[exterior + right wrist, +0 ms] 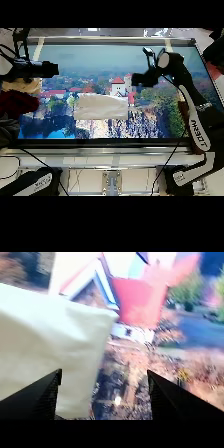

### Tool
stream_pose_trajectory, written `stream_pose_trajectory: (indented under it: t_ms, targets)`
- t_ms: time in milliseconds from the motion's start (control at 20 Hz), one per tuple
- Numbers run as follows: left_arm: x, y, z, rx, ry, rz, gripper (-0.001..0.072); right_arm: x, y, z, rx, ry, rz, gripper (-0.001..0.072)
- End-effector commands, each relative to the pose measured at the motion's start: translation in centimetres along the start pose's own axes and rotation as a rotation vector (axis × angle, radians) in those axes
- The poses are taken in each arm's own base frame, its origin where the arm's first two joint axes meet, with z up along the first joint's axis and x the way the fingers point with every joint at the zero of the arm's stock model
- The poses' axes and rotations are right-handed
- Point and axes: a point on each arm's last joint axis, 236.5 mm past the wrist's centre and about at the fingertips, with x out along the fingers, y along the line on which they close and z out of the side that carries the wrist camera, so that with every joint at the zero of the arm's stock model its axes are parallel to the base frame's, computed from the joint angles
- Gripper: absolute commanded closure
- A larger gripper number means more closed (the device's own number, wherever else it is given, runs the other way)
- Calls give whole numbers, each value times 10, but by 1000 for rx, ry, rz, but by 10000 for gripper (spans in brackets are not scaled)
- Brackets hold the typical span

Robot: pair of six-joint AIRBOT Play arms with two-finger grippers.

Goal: Fold the shirts.

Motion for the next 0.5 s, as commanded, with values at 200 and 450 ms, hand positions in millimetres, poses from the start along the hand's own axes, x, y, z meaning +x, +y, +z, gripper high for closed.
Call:
stream_pose_trajectory:
  t_ms: [200, 450]
  targets:
    - [13, 3, -7, -13, 34, -1, 697, 96, 5, -63, 411, 221, 533, 123]
    - [23, -2, -10, -35, 53, -32, 697, 135, 41, -76, 400, 258, 555, 117]
